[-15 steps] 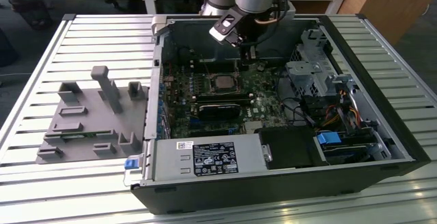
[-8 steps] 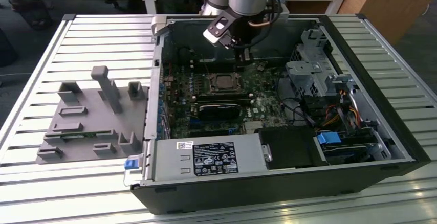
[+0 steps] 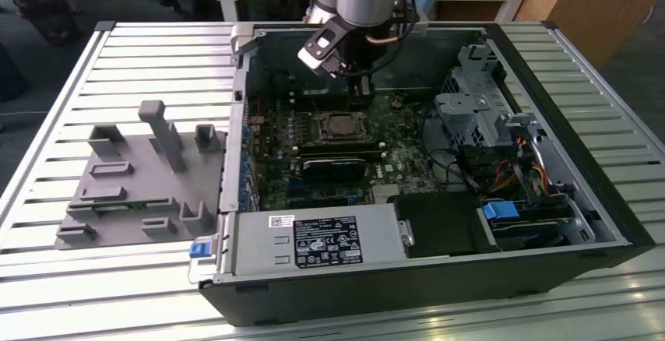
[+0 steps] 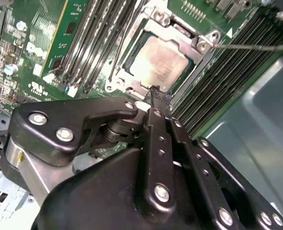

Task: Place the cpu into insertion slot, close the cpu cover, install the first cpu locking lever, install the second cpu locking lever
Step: 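Close the cpu cover, then install the first cpu locking lever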

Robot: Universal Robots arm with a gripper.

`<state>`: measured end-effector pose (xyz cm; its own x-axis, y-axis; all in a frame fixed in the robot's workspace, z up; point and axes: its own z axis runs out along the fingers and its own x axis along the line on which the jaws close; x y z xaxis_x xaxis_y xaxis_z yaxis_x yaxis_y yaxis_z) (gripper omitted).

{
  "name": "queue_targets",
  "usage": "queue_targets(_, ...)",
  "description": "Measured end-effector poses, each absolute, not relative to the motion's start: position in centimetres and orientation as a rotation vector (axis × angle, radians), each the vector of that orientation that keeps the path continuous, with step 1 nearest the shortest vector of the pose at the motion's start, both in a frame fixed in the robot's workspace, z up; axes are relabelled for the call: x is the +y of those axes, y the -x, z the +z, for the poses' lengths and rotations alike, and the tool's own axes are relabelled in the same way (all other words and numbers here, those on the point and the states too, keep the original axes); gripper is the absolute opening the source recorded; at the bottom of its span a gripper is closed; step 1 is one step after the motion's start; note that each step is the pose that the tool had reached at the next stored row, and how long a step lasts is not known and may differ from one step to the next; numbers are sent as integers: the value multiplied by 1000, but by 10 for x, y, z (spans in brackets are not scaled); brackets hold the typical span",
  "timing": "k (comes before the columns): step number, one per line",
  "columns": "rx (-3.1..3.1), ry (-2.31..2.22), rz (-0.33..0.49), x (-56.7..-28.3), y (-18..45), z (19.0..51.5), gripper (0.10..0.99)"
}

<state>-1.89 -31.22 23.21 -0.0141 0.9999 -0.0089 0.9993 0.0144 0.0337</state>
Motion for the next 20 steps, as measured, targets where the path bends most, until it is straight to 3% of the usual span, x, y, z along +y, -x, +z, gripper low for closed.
queue_targets(20, 2216, -2184, 28, -312, 32, 230, 122)
